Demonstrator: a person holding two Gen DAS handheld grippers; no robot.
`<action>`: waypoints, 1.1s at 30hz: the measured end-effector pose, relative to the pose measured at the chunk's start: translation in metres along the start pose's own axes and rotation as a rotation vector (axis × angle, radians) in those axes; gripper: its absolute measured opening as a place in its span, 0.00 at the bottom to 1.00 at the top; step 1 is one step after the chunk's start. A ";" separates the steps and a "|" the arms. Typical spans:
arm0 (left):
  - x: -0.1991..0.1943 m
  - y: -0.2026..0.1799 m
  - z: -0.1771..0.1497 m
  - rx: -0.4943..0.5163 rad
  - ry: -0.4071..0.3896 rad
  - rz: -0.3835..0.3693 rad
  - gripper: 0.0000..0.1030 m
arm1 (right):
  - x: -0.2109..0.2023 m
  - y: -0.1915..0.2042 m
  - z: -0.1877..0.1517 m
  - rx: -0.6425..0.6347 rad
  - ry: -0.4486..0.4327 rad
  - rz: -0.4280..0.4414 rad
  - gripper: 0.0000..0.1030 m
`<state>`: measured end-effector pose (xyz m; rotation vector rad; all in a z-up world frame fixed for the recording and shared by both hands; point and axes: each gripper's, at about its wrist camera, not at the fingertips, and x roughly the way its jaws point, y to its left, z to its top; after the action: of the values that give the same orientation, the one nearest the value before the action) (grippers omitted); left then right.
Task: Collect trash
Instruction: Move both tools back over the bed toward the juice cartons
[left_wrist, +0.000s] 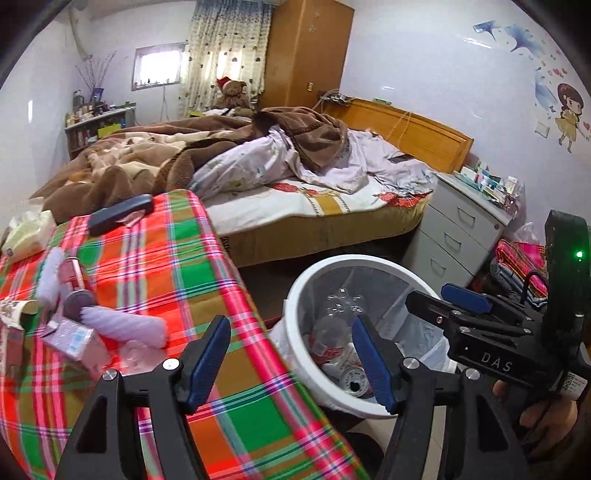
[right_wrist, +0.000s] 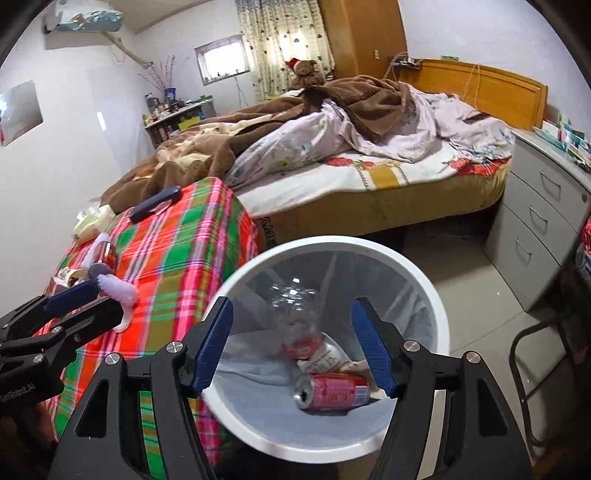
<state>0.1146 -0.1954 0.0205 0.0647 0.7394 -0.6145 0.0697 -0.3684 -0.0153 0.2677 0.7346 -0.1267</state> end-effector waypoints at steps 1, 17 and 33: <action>-0.004 0.003 -0.001 -0.004 -0.005 0.006 0.66 | -0.001 0.004 0.000 -0.002 -0.005 0.002 0.66; -0.063 0.104 -0.023 -0.151 -0.071 0.170 0.66 | 0.004 0.083 0.003 -0.136 -0.047 0.168 0.66; -0.100 0.219 -0.054 -0.319 -0.083 0.332 0.66 | 0.029 0.169 -0.002 -0.279 0.015 0.338 0.66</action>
<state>0.1435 0.0499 0.0110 -0.1301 0.7190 -0.1780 0.1248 -0.2067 -0.0036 0.1234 0.7032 0.2975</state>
